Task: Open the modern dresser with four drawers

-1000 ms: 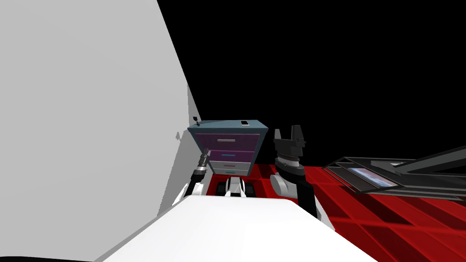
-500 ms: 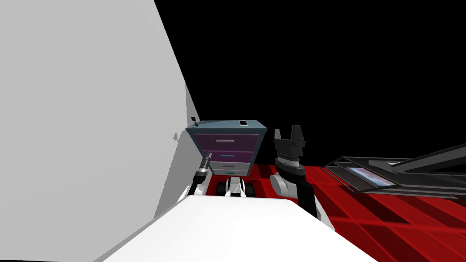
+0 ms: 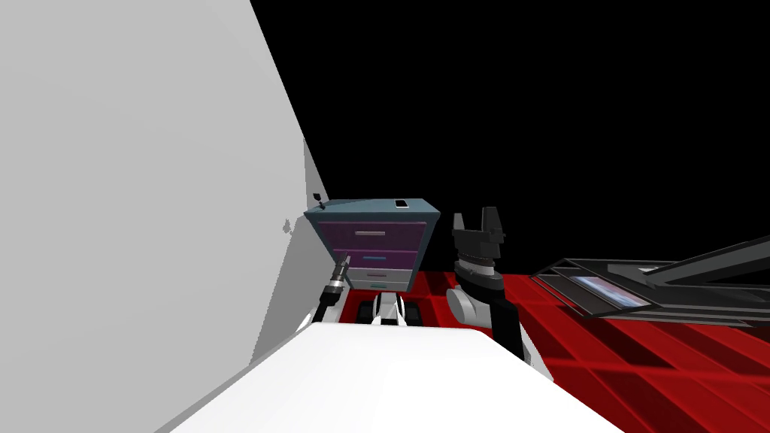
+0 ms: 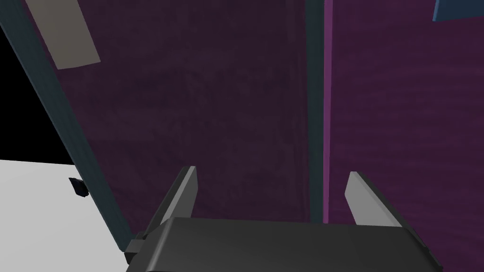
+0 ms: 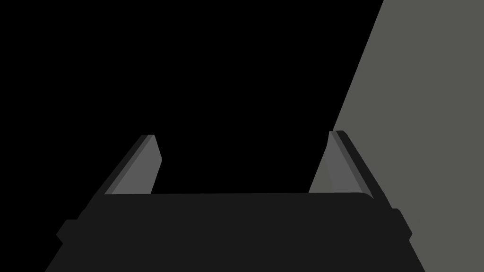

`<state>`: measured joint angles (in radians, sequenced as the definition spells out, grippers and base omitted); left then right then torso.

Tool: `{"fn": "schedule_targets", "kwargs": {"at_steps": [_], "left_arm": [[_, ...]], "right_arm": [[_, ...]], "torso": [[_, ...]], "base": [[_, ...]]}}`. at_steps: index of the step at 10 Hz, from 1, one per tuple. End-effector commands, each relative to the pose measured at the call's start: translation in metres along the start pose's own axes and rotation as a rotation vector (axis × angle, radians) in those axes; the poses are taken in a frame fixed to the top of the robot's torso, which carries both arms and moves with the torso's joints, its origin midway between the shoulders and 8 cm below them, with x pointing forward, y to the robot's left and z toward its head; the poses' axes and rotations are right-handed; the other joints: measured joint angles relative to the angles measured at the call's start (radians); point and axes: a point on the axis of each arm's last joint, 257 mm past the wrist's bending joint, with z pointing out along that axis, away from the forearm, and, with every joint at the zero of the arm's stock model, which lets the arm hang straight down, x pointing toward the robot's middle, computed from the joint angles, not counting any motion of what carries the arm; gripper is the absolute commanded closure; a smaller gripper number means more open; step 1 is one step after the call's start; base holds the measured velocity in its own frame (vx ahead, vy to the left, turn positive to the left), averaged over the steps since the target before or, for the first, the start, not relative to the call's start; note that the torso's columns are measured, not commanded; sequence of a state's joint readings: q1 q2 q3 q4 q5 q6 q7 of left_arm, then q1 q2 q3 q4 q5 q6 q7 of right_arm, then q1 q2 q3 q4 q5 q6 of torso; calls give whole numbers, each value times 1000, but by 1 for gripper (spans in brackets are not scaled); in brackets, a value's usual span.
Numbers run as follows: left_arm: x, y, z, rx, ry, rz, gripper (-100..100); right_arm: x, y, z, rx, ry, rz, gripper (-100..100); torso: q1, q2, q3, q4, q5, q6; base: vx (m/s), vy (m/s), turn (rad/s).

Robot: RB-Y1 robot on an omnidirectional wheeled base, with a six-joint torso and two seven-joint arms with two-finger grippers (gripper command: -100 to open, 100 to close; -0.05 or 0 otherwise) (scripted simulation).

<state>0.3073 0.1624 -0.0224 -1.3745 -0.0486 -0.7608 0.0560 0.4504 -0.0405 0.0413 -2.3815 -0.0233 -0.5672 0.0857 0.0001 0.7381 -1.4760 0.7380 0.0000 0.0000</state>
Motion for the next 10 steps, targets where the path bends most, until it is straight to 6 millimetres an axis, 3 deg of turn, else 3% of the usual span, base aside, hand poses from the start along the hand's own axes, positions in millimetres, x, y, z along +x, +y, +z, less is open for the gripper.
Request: {"fn": "schedule_targets", "kwargs": {"at_steps": [1, 3, 10], "left_arm": [[6, 16, -5, -22, 5, -4, -100], [8, 36, -15, -62, 6, -8, -100], [27, 72, -33, -131, 2, -43, -100]], "right_arm": [[0, 0, 0, 0, 0, 0, 0], [0, 0, 0, 0, 0, 0, 0], [0, 0, 0, 0, 0, 0, 0]], "torso": [[0, 0, 0, 0, 0, 0], [0, 0, 0, 0, 0, 0], [0, 0, 0, 0, 0, 0]], "base": [[12, -23, -18], [13, -19, -9], [12, -15, -10]]}}
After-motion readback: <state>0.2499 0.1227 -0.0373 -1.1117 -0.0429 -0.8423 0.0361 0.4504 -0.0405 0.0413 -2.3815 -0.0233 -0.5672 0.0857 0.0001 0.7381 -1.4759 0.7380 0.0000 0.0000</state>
